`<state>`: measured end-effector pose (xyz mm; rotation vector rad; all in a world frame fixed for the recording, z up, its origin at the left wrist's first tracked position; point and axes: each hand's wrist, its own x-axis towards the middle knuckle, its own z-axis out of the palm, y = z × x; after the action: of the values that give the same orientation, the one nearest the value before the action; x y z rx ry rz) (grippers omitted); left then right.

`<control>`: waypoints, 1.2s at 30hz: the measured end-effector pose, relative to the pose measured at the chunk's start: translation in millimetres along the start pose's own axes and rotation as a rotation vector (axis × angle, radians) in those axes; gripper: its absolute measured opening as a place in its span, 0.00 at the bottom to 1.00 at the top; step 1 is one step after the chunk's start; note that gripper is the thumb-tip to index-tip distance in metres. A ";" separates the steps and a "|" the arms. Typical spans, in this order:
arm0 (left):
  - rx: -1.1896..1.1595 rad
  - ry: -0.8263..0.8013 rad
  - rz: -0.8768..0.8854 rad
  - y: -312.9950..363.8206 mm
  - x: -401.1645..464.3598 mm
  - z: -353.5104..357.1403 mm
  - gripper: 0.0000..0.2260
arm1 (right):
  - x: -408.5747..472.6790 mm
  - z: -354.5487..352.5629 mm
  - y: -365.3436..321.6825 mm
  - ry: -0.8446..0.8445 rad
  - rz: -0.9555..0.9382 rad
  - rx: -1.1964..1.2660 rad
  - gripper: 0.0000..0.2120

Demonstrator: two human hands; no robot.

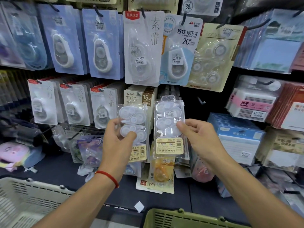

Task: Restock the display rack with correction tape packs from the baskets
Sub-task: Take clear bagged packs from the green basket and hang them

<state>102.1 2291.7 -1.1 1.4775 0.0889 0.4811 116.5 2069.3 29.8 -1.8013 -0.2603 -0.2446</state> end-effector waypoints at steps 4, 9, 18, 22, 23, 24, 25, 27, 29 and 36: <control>-0.002 0.029 0.017 2.2 1.0 -2.4 0.20 | -0.9 2.5 0.6 0.043 -0.011 0.042 0.09; -0.009 0.038 0.042 1.8 2.3 -4.5 0.20 | -0.8 2.5 0.5 0.067 -0.005 0.040 0.06; -0.019 -0.089 0.079 2.1 -1.9 -1.5 0.24 | 1.5 -0.9 8.6 0.128 -0.040 -0.463 0.19; -0.152 -0.298 0.011 0.3 -7.2 6.9 0.24 | -3.5 7.5 5.8 -0.183 -0.002 -0.283 0.10; -0.163 -0.333 0.002 0.1 -8.3 8.9 0.24 | -5.1 9.9 5.1 -0.210 0.009 -0.240 0.09; -0.158 -0.354 0.000 -0.4 -8.7 10.3 0.23 | -5.8 11.2 4.7 -0.204 0.008 -0.201 0.08; -0.140 -0.365 0.003 -1.1 -8.4 10.7 0.23 | -6.1 11.2 4.9 -0.181 0.003 -0.169 0.08; -0.074 -0.388 0.017 -3.4 -6.8 9.8 0.22 | -5.5 8.7 5.0 -0.104 -0.003 -0.145 0.09; -0.015 -0.423 0.029 -6.4 -6.6 8.4 0.25 | -4.1 3.9 6.3 -0.049 0.022 -0.102 0.08; -0.019 -0.414 0.045 -6.9 -7.9 11.4 0.27 | -2.2 -1.7 7.5 -0.052 0.010 -0.054 0.09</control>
<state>100.6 2278.1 -8.4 1.5345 -0.2759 0.2042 116.6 2065.7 22.6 -1.8636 -0.2832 -0.1996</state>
